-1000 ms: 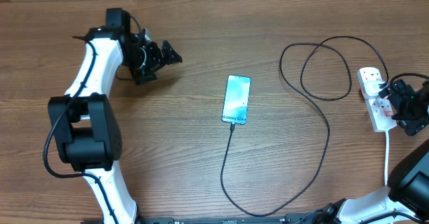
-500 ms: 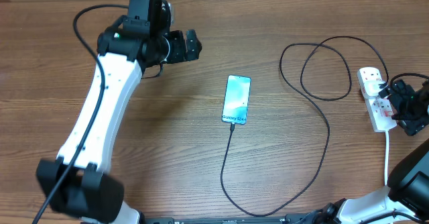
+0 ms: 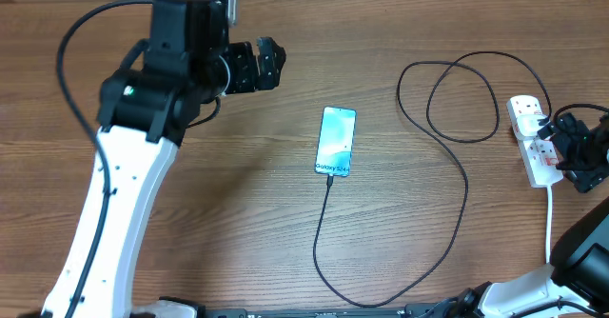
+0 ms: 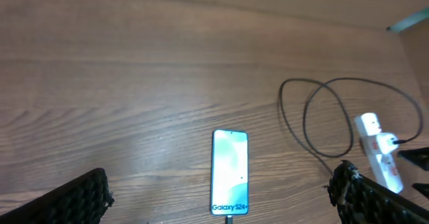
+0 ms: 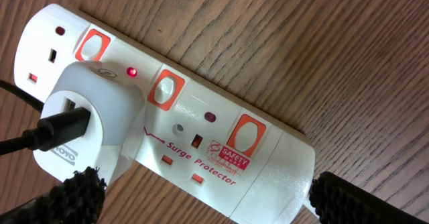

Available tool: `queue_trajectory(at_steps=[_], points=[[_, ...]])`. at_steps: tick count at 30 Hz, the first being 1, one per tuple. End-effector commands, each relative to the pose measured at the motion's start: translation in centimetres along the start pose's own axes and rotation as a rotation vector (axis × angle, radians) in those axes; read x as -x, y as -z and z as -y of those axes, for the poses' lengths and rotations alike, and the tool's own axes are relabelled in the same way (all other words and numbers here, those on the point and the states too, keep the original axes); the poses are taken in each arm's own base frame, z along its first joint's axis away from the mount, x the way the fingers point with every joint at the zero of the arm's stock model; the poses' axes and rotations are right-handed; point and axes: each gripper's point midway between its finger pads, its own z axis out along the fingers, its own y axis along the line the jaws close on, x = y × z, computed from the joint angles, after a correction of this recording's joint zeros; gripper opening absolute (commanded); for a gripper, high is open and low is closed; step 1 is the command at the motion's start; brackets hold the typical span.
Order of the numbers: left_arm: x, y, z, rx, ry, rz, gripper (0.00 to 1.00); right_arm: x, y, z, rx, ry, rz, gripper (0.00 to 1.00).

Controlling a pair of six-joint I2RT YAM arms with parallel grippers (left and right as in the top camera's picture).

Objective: Plug charger to phone and switch on socket

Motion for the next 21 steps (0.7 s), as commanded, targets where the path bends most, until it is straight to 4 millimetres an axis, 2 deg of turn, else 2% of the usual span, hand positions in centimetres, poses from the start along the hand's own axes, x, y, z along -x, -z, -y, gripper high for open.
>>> queue_trajectory(at_steps=[1, 5, 16, 21], points=[[1.1, 3.4, 0.8, -0.014, -0.038, 0.086, 1.0, 0.2, 0.7, -0.1, 0.007, 0.007, 0.019, 1.0], [1.3, 4.7, 1.2, -0.025, -0.043, 0.116, 1.0, 0.2, 0.7, -0.1, 0.008, 0.007, 0.018, 1.0], [1.1, 4.8, 1.0, -0.021, -0.041, 0.105, 1.0, 0.2, 0.7, -0.1, 0.008, 0.007, 0.018, 1.0], [-1.4, 4.6, -0.4, 0.044, -0.022, 0.008, 1.0, 0.2, 0.7, -0.1, 0.007, 0.007, 0.019, 1.0]])
